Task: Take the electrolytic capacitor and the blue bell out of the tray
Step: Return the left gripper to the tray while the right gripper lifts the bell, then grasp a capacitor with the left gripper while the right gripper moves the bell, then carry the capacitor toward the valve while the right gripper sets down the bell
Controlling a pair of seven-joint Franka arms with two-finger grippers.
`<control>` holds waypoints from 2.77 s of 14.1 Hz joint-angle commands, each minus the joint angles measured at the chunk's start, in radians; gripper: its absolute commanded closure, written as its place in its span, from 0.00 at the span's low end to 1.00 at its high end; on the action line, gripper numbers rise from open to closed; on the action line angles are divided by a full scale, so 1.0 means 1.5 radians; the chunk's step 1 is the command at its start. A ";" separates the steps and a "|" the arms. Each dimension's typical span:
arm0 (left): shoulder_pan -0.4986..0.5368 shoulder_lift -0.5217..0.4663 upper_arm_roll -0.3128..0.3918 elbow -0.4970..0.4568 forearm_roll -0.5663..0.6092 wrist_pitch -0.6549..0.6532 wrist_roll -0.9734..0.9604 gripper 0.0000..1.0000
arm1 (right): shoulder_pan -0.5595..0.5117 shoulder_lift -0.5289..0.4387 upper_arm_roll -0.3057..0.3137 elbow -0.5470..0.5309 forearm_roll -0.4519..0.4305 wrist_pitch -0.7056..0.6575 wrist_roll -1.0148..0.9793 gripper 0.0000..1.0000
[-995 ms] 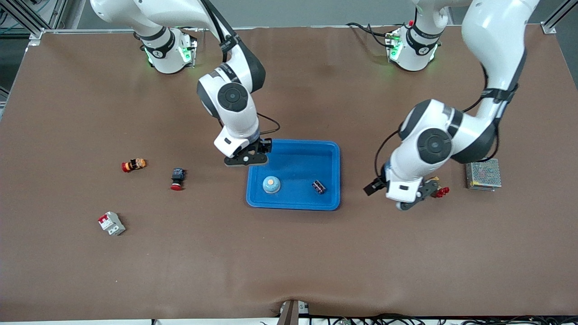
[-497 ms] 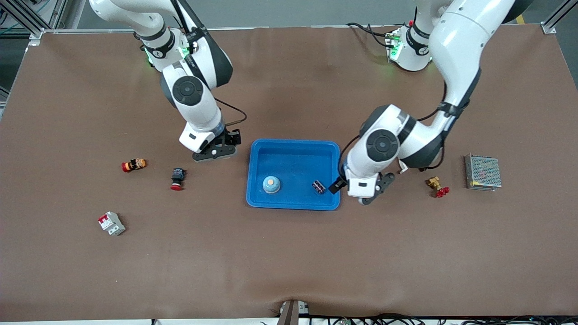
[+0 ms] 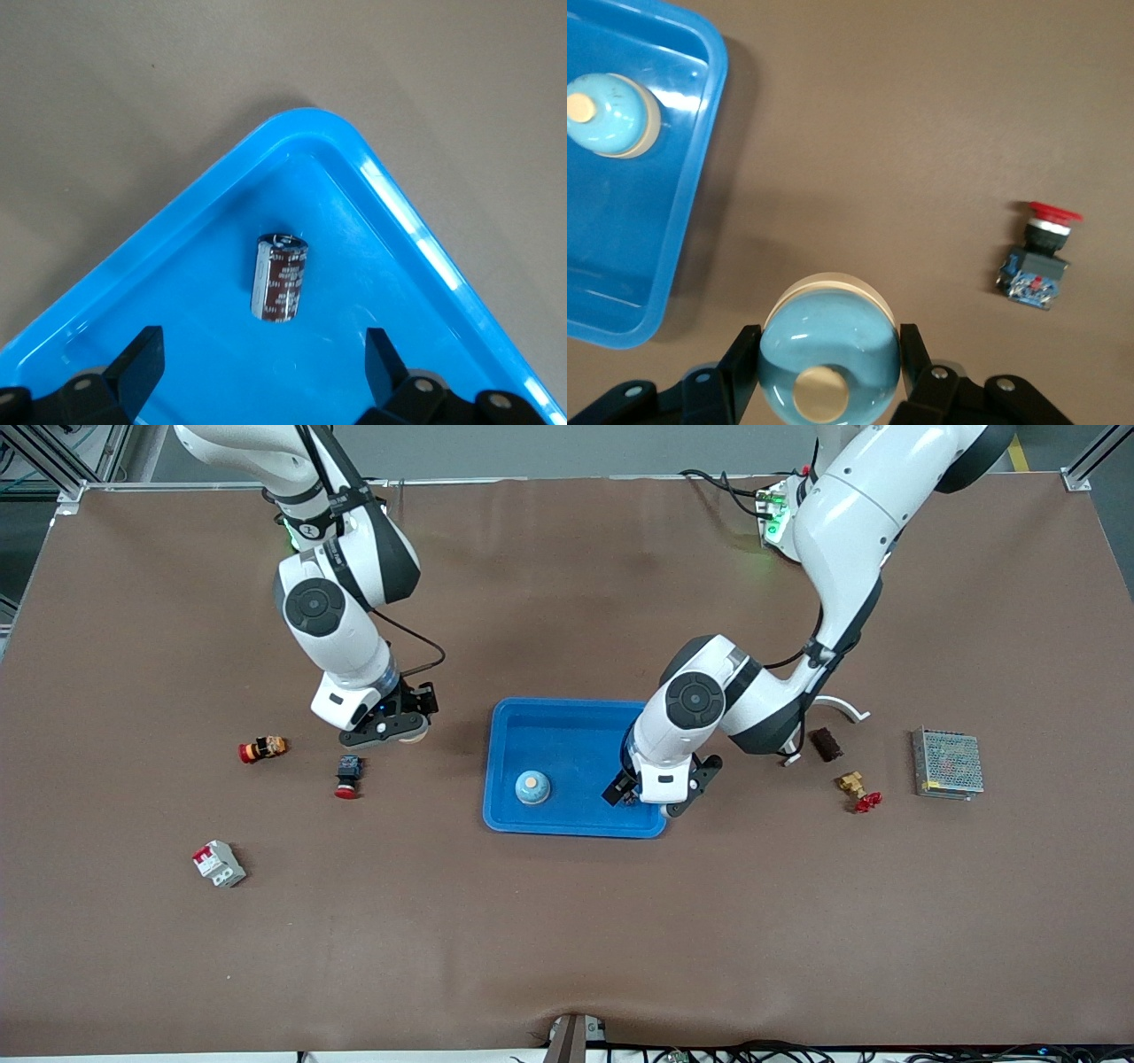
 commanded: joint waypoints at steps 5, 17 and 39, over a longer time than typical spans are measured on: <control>-0.074 0.026 0.070 0.016 0.004 0.031 -0.030 0.12 | -0.035 0.057 0.009 -0.007 -0.006 0.096 -0.033 0.64; -0.078 0.054 0.083 0.015 0.005 0.076 -0.028 0.40 | -0.104 0.188 0.010 0.051 -0.006 0.195 -0.119 0.64; 0.101 -0.134 0.077 -0.038 0.031 -0.178 0.356 1.00 | -0.094 0.185 0.014 0.134 0.012 0.047 -0.021 0.00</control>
